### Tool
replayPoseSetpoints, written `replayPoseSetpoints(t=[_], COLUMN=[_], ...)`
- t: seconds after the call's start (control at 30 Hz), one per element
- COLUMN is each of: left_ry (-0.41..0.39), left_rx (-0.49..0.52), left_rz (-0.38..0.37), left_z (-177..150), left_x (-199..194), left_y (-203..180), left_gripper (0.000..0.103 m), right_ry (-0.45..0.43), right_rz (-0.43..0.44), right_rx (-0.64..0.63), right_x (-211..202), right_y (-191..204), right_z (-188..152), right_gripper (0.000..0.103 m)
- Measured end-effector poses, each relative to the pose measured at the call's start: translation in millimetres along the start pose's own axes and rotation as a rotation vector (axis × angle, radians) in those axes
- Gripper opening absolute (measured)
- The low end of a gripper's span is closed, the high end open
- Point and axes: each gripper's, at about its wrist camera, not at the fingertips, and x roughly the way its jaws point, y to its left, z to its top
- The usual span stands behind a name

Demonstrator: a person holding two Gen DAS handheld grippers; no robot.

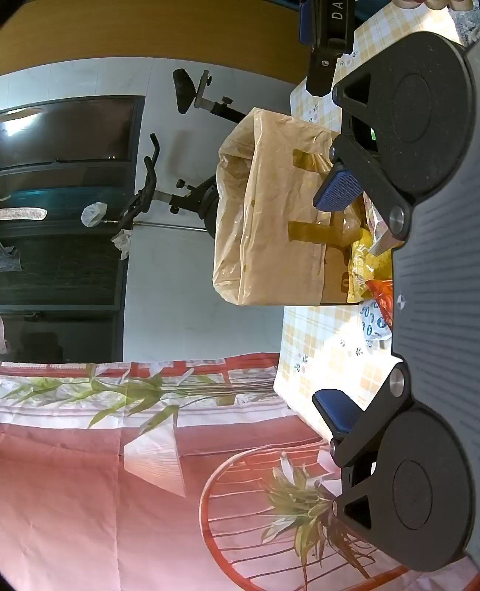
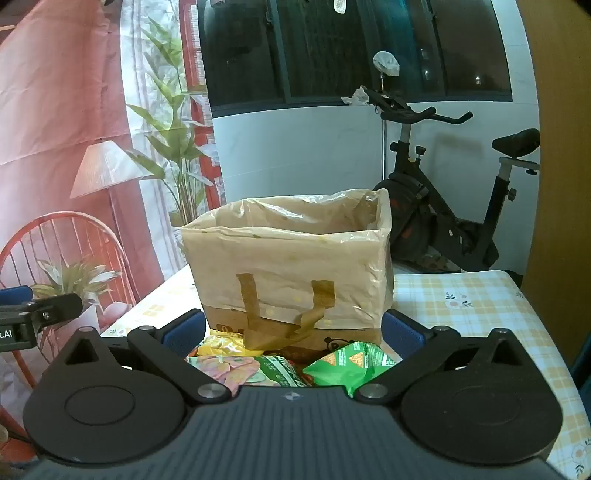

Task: Organize snacks
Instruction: 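Move both grippers toward the snack packets beside the box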

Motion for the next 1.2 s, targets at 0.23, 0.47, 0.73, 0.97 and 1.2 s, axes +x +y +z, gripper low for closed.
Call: replayPoseSetpoints(t=[0.23, 0.47, 0.73, 0.97, 1.2], left_ry=[0.004, 0.003, 0.010, 0.021, 0.027], left_rx=[-0.008, -0.012, -0.025, -0.036, -0.108], left_rz=[0.003, 0.005, 0.006, 0.007, 0.111], left_z=[-2.1, 1.1, 2.2, 4.7, -3.5], left_x=[0.9, 0.8, 0.1, 4.9, 21.6], left_y=[1.7, 3.5, 5.1, 10.1, 44.4], left_gripper=[0.103, 0.103, 0.103, 0.103, 0.103], right_ry=[0.005, 0.006, 0.006, 0.002, -0.022], right_rz=[-0.004, -0.006, -0.005, 0.009, -0.012], right_rx=[-0.003, -0.001, 0.001, 0.001, -0.027], right_x=[0.2, -1.0, -1.7, -0.7, 4.5], right_y=[-0.2, 2.2, -2.3, -2.5, 1.6], right_z=[0.0, -0.5, 0.3, -0.1, -12.7], right_gripper=[0.103, 0.103, 0.103, 0.103, 0.103])
